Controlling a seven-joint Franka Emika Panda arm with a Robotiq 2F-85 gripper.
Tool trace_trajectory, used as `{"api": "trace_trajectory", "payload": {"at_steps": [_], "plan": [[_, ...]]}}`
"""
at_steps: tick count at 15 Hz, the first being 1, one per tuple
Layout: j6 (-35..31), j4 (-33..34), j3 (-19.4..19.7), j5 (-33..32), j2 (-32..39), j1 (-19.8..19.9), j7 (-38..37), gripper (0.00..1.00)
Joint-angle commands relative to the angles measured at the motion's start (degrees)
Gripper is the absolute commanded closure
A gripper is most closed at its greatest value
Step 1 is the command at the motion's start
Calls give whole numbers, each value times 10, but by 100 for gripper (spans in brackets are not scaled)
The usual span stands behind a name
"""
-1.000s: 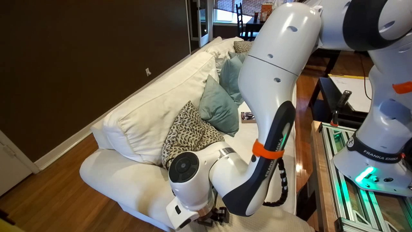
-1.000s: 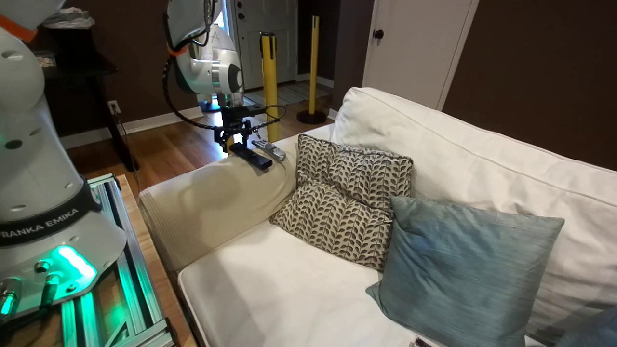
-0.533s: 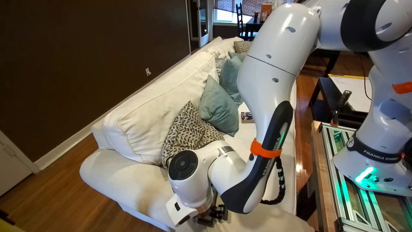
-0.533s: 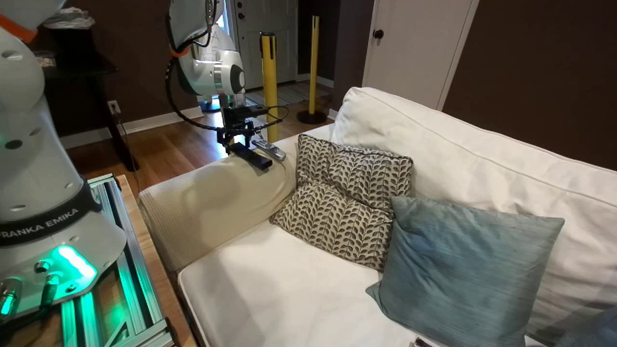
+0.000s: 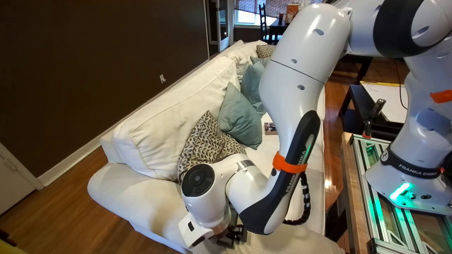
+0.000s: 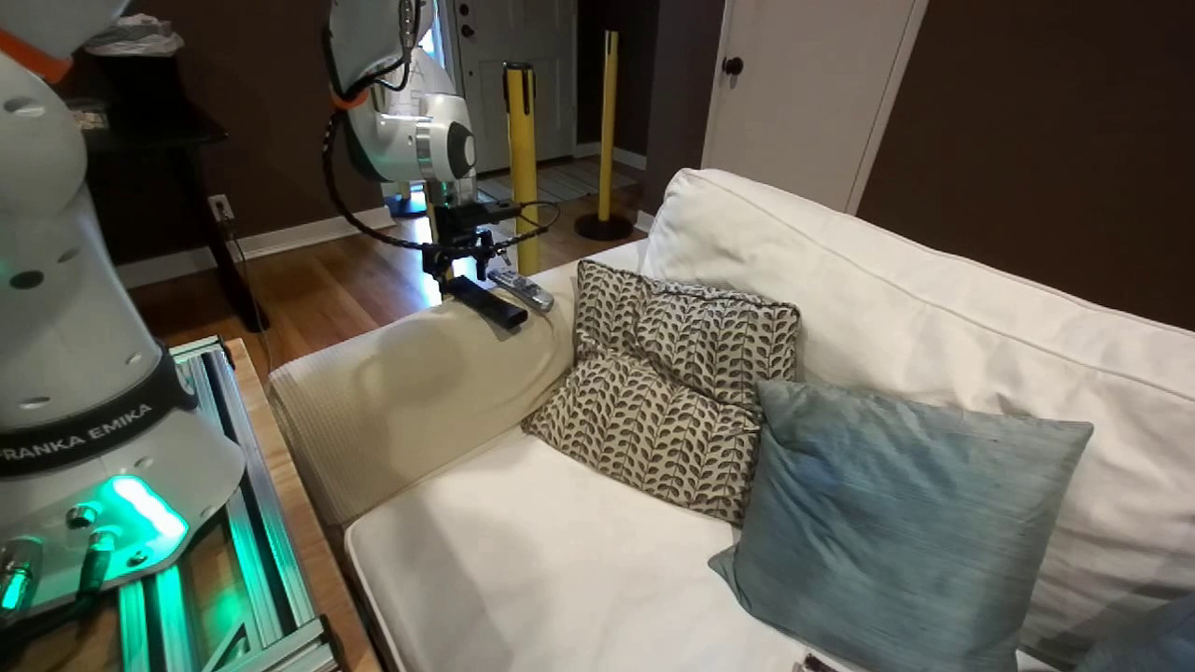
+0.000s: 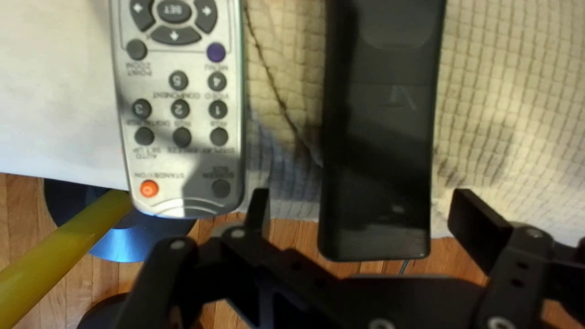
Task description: Put the remote upright
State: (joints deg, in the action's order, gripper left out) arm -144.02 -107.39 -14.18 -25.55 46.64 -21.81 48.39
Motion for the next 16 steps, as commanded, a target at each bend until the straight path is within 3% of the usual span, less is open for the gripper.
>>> {"api": "trace_trajectory", "payload": {"at_steps": [1, 7, 9, 10, 11, 14, 16], "plan": [[-5, 23, -4, -10, 24, -1, 4, 0], [-2, 41, -14, -3, 40, 3, 15, 0], [-2, 43, -15, -3, 42, 3, 17, 26], [1, 43, -14, -3, 41, 2, 16, 32], [2, 43, -13, -3, 39, 1, 15, 11], [4, 41, -12, -4, 36, 1, 12, 1], [5, 40, -12, -3, 35, 1, 13, 0]]}}
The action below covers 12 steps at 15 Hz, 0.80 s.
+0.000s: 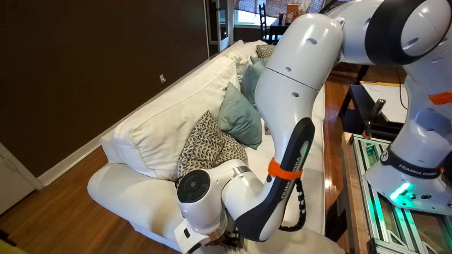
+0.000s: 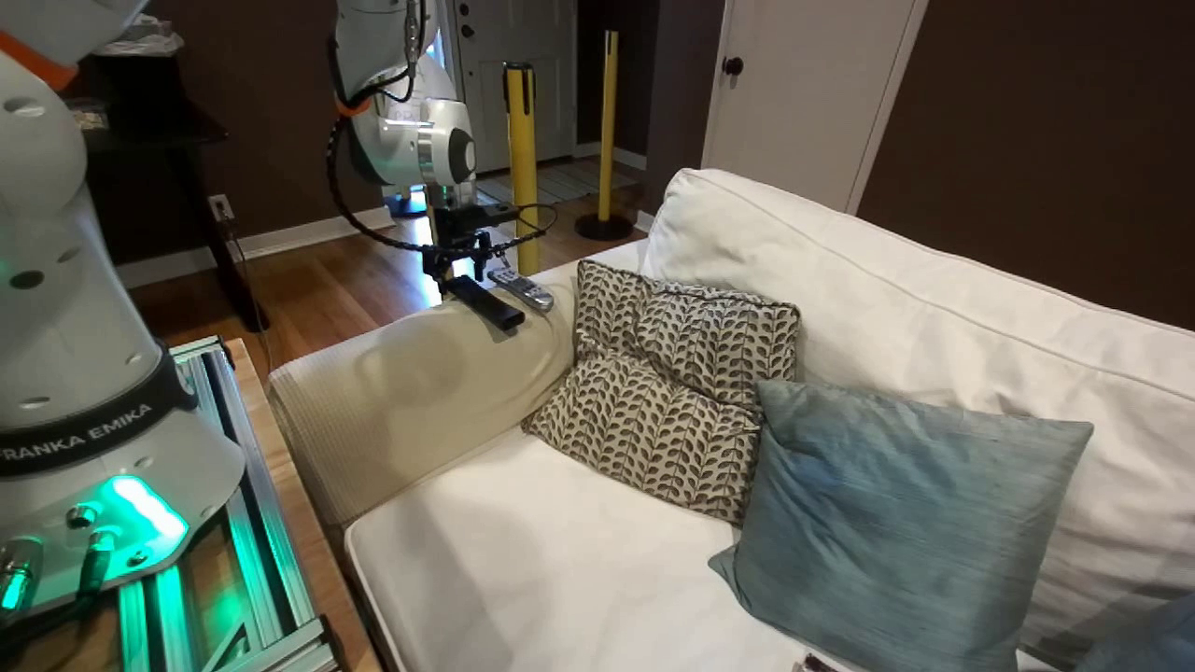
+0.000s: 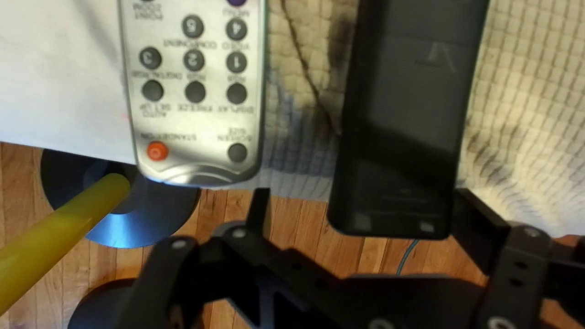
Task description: Put the remote upright
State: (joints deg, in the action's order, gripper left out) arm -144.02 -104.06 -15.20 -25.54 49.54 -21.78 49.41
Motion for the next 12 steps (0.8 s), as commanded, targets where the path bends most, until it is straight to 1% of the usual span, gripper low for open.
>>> {"api": "trace_trajectory", "payload": {"at_steps": [1, 12], "plan": [[6, 6, -2, -2, 5, 1, 1, 0], [5, -4, -2, 0, -2, 6, -2, 0]]}}
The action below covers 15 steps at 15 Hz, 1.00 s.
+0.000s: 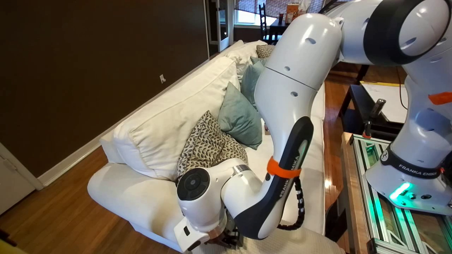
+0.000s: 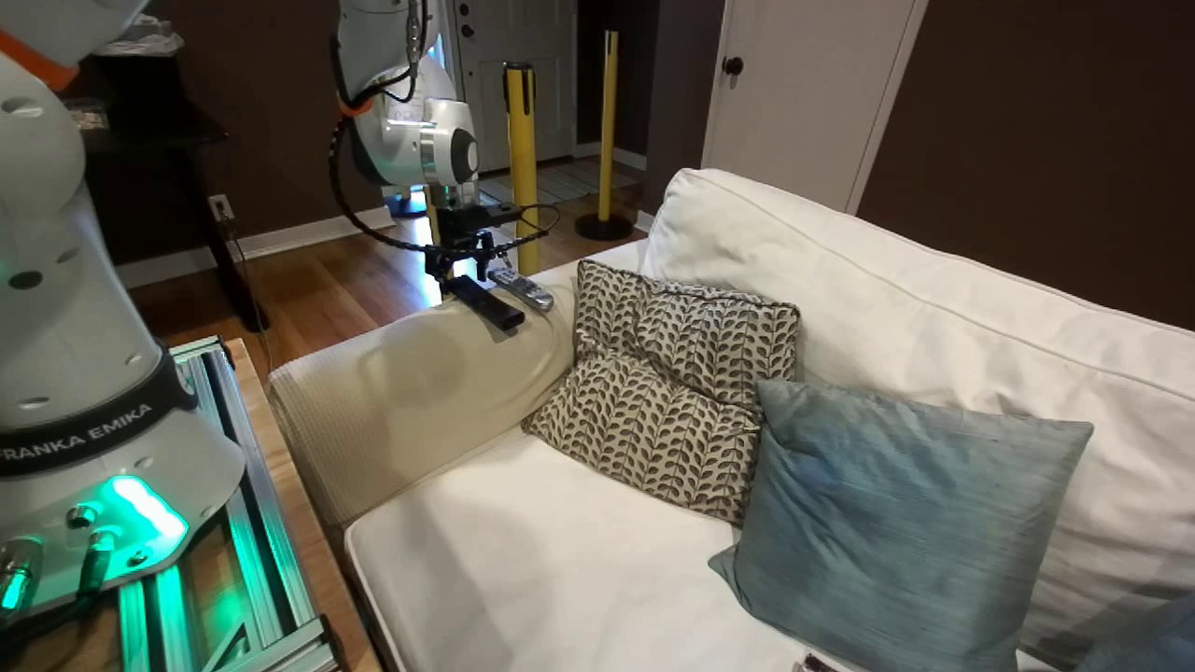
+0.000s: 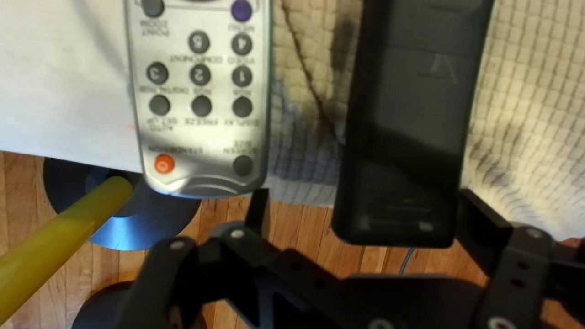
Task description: Put the remote upright
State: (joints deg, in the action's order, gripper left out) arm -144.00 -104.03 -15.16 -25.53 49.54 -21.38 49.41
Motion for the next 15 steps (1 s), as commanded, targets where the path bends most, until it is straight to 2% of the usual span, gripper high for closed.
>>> {"api": "trace_trajectory", "payload": {"at_steps": [1, 3, 5, 6, 7, 8, 9, 11, 12, 15], "plan": [[6, -4, -2, 0, -2, 2, -2, 0], [7, -5, -2, 0, -3, 3, -3, 2], [8, -7, -2, 1, -5, 3, -4, 10], [9, -8, -3, 1, -5, 3, -3, 28], [10, -7, -3, 2, -5, 4, -3, 34], [11, -6, -4, 3, -5, 4, -2, 35], [12, -6, -4, 3, -5, 4, -1, 41], [13, -6, -5, 3, -5, 5, 0, 59], [13, -5, -5, 4, -5, 5, 0, 65], [14, -4, -7, 4, -4, 5, 2, 65]]}}
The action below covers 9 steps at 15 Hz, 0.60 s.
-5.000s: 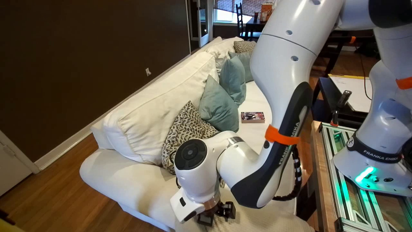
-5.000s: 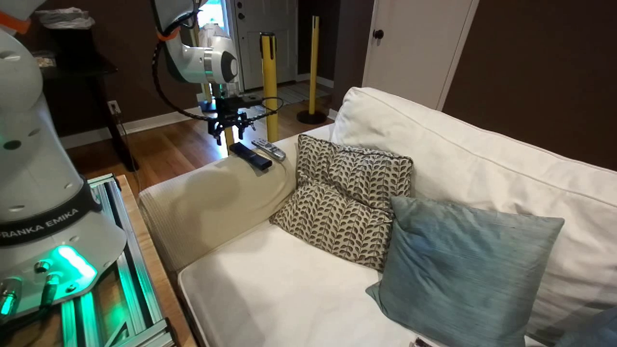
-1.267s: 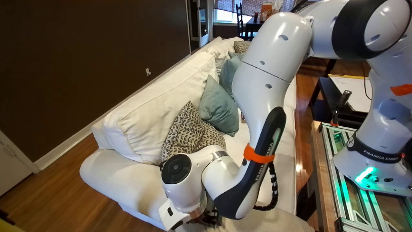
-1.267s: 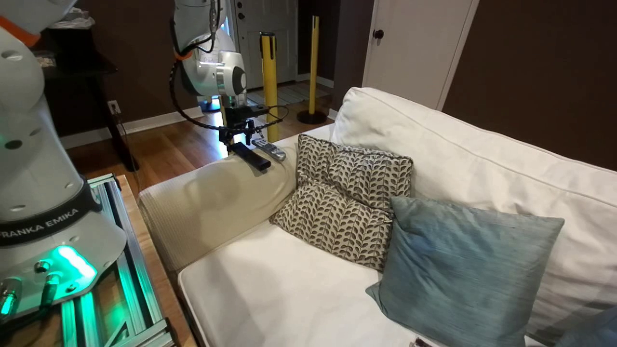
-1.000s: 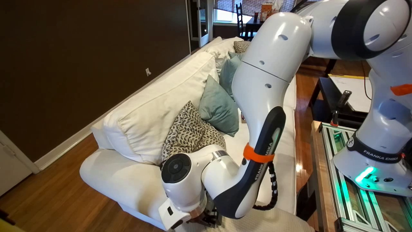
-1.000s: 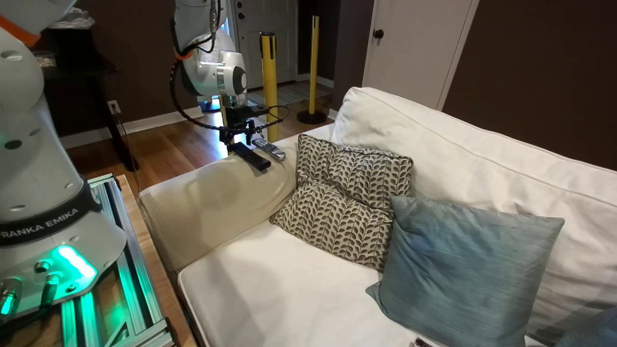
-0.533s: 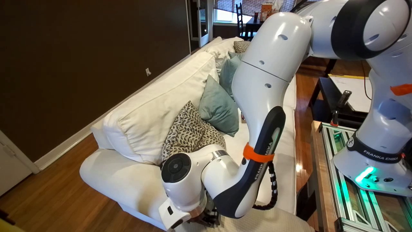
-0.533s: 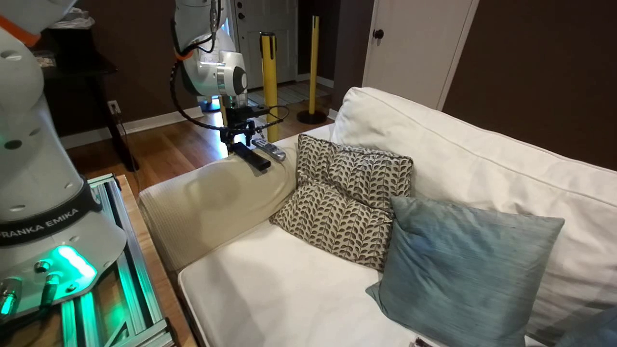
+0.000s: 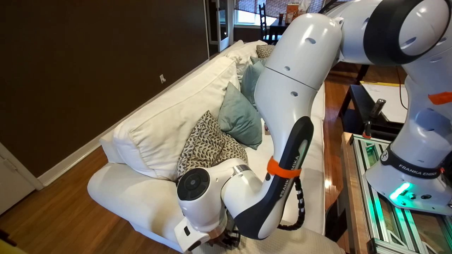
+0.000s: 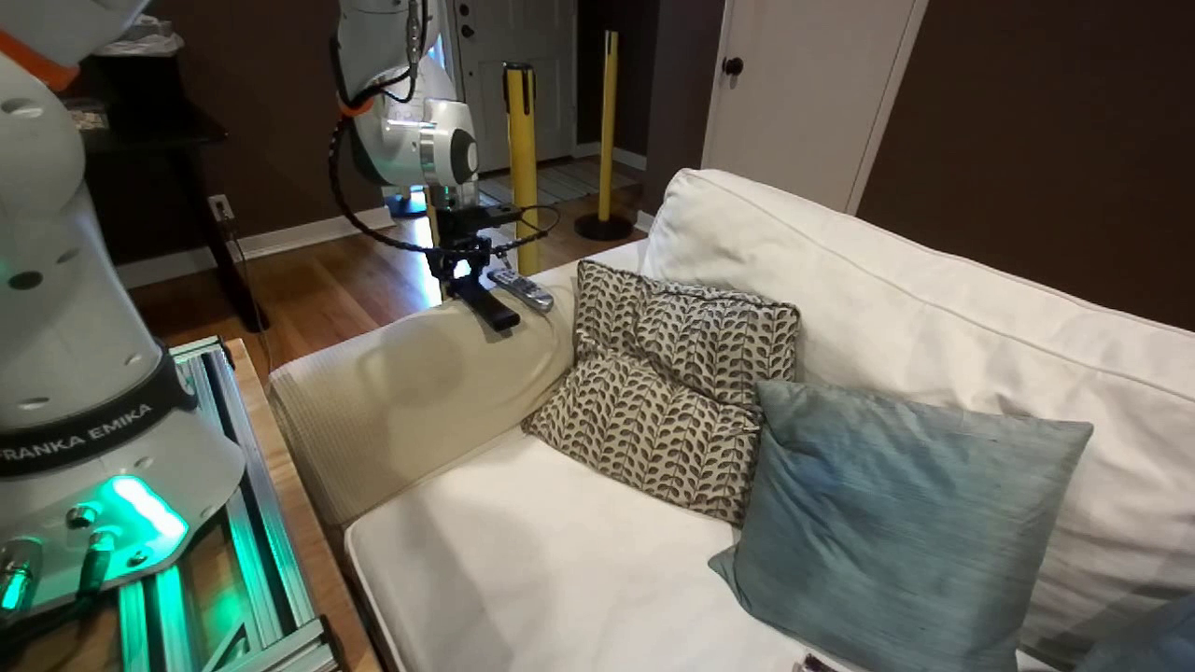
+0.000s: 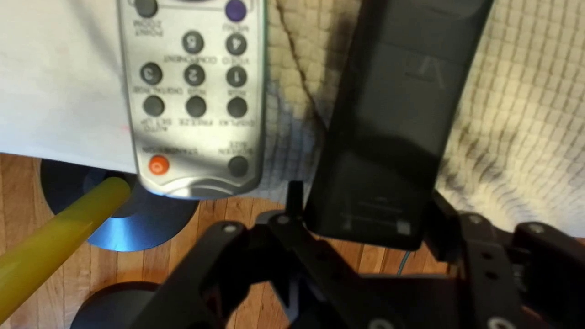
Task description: Put the remote upright
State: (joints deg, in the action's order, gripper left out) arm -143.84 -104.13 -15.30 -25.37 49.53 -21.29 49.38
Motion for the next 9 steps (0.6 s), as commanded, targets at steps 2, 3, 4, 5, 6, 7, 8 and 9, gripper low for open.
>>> {"api": "trace_trajectory", "payload": {"at_steps": [2, 3, 4, 5, 6, 7, 8, 9], "plan": [[13, -5, -5, 2, -7, 4, 0, 14], [13, -7, -3, 2, -10, 3, -2, 7], [12, -11, -1, 1, -14, 3, -5, 1], [11, -13, -1, 0, -17, 3, -6, 0], [11, -14, 0, 0, -19, 3, -8, 0], [11, -16, 0, 0, -21, 3, -9, 0], [10, -16, 0, 0, -22, 3, -9, 0], [11, -16, -1, 2, -20, 5, -7, 0]]}}
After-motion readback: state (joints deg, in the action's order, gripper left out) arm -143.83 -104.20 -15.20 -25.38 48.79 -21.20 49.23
